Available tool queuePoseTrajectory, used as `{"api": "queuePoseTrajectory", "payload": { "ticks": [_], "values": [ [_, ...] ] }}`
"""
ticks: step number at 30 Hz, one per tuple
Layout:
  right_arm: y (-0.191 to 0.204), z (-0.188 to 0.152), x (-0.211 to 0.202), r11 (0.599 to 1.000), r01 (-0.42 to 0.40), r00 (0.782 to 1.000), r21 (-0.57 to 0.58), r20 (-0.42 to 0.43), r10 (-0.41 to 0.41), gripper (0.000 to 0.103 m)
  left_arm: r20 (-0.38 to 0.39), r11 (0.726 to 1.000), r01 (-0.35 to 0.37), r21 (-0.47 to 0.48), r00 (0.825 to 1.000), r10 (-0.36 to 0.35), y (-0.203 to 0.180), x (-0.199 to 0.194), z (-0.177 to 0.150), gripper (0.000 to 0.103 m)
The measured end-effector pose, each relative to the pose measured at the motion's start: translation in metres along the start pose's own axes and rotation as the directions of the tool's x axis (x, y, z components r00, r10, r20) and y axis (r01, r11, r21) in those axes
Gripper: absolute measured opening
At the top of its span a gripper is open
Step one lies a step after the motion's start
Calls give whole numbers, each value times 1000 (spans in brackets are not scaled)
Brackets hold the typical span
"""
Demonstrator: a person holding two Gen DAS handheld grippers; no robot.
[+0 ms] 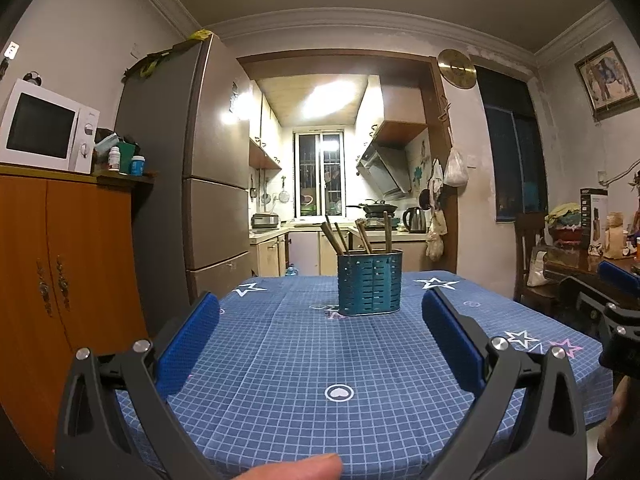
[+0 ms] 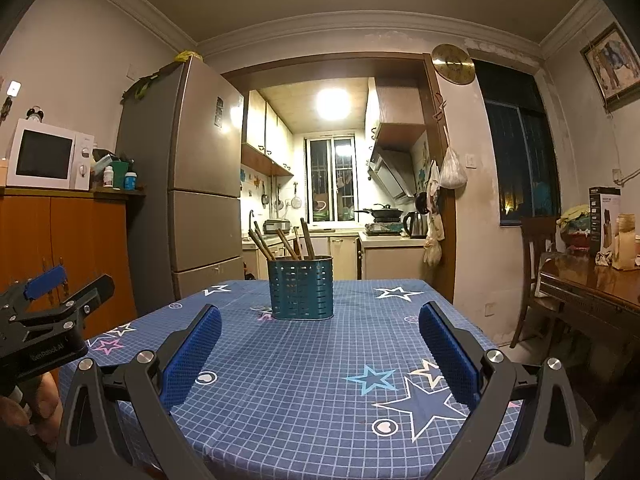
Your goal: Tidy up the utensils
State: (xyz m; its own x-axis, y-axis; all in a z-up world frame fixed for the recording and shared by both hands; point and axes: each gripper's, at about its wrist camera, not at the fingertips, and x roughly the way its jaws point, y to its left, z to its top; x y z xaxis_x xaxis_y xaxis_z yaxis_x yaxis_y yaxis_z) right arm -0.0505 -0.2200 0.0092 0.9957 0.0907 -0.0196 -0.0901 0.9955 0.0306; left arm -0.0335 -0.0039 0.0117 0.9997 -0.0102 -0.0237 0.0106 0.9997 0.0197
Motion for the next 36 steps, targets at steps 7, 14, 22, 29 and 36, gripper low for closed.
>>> {"api": "queuePoseTrajectory", "payload": {
  "ticks": [7, 14, 22, 29, 36],
  "values": [
    [0, 0, 0, 1000, 0, 1000, 0, 1, 0, 98, 9, 1000, 13, 0, 1000, -13, -3, -1, 2, 98],
    [1, 0, 0, 1000, 0, 1000, 0, -1, 0, 98, 6, 1000, 19, 5, 1000, -19, -4, 1, 3, 98],
    [0, 1, 0, 1000, -1, 1000, -1, -4, 1, 98, -5, 999, 33, 5, 999, -33, -4, 4, 3, 98],
    [1, 1, -1, 1000, -2, 1000, -1, -5, 2, 98, -8, 999, 45, 8, 999, -45, -6, 6, 4, 98],
    [1, 0, 0, 1000, -3, 1000, -4, -16, 3, 98, -28, 998, 61, 1, 998, -60, -6, 10, 4, 98]
  ]
}}
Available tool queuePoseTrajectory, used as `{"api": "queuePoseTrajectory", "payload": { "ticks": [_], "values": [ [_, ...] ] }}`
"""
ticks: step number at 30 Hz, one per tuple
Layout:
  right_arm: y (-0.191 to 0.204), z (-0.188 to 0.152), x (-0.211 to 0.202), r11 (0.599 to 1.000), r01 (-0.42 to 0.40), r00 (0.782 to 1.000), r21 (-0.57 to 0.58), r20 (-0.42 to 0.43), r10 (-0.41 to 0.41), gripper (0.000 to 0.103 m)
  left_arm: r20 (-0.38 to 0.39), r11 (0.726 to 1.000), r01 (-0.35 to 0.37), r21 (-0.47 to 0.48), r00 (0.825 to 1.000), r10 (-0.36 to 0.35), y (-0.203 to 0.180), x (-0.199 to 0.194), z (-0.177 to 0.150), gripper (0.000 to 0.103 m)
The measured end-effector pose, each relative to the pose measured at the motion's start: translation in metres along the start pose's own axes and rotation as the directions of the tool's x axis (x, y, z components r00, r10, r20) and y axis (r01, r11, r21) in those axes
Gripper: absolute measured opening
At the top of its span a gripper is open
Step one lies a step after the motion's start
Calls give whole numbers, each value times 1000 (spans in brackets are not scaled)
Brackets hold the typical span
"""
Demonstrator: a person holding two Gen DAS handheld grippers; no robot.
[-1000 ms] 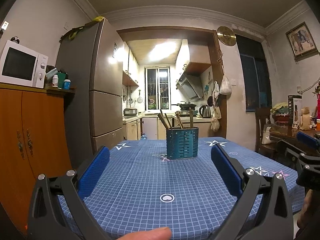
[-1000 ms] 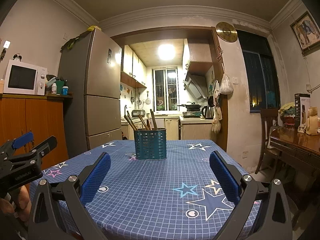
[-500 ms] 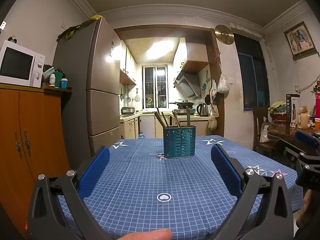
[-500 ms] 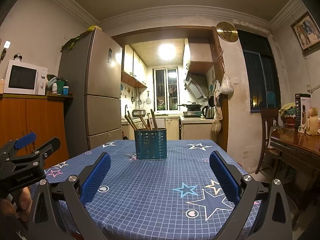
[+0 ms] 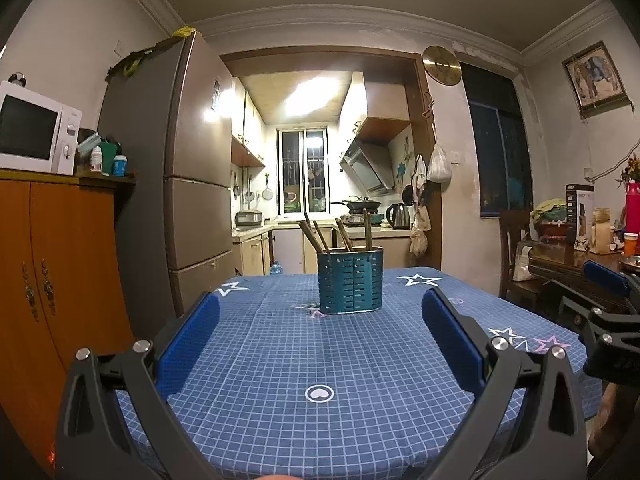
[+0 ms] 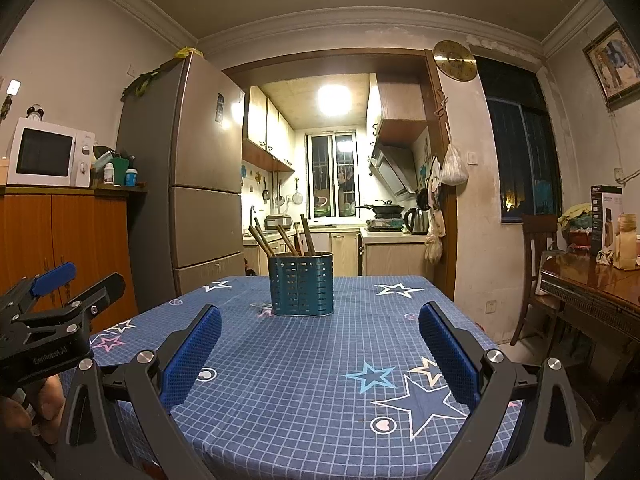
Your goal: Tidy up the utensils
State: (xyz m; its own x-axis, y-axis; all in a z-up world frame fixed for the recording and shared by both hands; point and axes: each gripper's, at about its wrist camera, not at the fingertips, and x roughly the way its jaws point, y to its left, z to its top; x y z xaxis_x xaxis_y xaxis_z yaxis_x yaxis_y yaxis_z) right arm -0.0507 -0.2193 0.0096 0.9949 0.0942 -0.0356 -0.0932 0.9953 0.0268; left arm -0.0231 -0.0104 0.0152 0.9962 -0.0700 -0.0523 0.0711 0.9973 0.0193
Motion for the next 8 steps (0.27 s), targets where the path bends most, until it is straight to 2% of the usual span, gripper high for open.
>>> {"api": "queuePoseTrajectory", "payload": {
  "ticks": [8],
  "values": [
    [-2, 1, 1, 1000, 3, 1000, -1, -1, -3, 98, -18, 1000, -3, -10, 1000, 3, 2, 4, 0, 98]
  ]
}}
